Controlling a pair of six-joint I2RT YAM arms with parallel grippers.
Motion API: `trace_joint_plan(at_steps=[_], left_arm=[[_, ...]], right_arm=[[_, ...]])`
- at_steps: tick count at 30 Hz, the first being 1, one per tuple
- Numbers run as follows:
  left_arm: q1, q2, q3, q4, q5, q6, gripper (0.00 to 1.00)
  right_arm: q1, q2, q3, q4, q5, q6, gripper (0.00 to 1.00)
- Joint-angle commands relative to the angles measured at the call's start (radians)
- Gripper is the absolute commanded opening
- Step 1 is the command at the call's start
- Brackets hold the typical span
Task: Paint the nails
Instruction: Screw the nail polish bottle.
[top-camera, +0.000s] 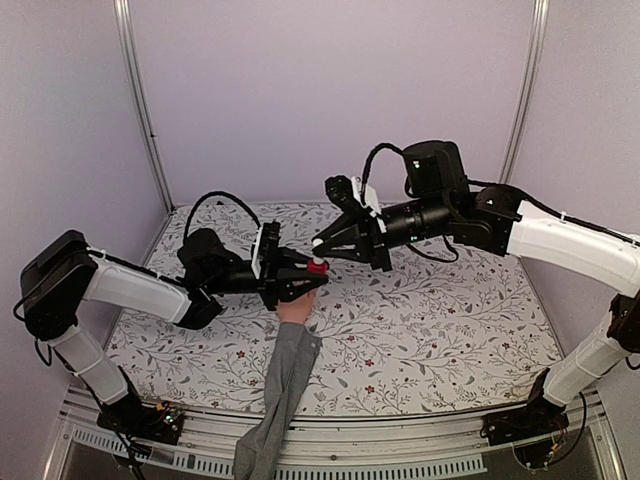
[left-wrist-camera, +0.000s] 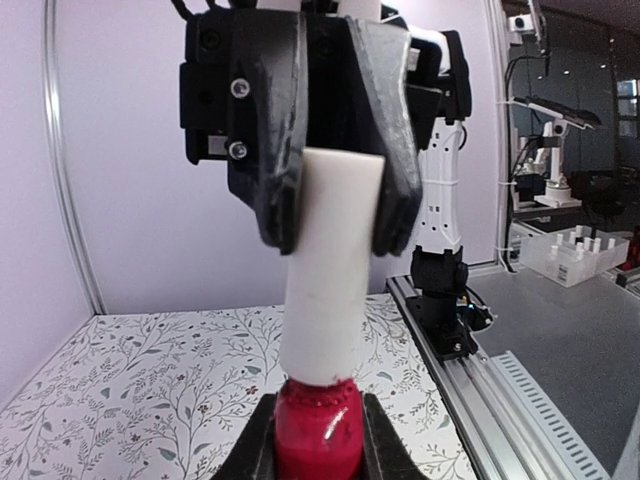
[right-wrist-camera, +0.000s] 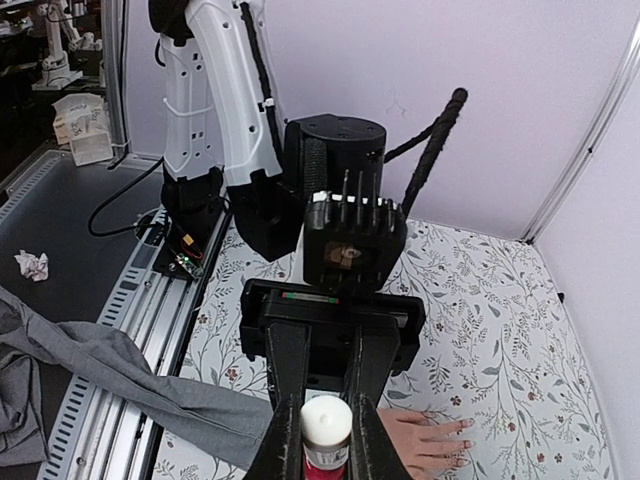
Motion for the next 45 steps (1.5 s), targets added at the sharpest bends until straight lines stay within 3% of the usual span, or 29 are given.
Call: trace_joint_plan(at_steps=[1, 6, 16, 22, 30, 34, 39, 45], left_arm=[[0.008, -0.037, -0.012, 0.051, -0.169, -0.001, 0.00], [0.005, -0.018, -0.035, 0.157, -0.274, -0.036, 0.00], [-0.010, 0.030, -0.034, 0.181, -0.540, -0.009, 0.00], [-0.009, 0.056, -0.037, 0.195, -0.538, -0.013, 0.00], [0.020, 0.020, -0.041, 0.088, -0.406, 0.008, 0.00], [0.038, -0.002, -0.042, 0.038, -0.256, 0.021, 0.00], [0.042, -0.007, 0.001, -0.052, -0.003, 0.055, 0.00], [0.040, 0.030, 0.086, -0.128, 0.219, 0.018, 0.00]], right_arm=[[0.010, 0.016, -0.028, 0.038, 0.093, 0.057, 0.00], [0.009, 0.015, -0.072, 0.121, 0.228, 0.114, 0.00], [0.002, 0.058, -0.141, 0.262, 0.412, 0.277, 0.02], [0.001, 0.081, -0.138, 0.283, 0.414, 0.288, 0.16], [-0.031, 0.025, -0.156, 0.280, 0.349, 0.269, 0.43], [-0.042, -0.028, -0.196, 0.294, 0.208, 0.223, 0.57], [-0.044, -0.074, -0.218, 0.288, 0.064, 0.156, 0.60], [-0.044, -0.059, -0.150, 0.182, -0.114, 0.105, 0.50]])
